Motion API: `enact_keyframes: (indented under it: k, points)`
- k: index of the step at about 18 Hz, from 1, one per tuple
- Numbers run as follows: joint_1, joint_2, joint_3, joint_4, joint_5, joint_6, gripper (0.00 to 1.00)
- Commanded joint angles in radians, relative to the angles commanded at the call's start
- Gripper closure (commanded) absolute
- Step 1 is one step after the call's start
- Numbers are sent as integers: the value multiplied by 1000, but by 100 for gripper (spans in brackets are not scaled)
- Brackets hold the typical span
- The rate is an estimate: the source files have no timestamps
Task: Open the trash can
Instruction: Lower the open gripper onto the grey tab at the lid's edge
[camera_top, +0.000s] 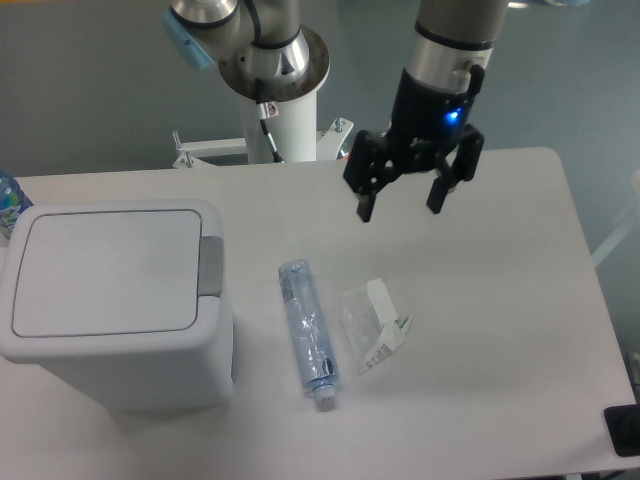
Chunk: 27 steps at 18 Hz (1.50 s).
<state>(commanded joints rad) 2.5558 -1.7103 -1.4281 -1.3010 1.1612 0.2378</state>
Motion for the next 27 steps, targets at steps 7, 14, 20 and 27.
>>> enact_keyframes:
  k: [7, 14, 20, 27]
  points:
    - [-85, -14, -15, 43, 2, -54, 0]
    - [-132, -14, -25, 43, 3, -74, 0]
    - [-166, -25, -25, 45, 5, -87, 0]
    - [-178, -40, -43, 51, 6, -86, 0]
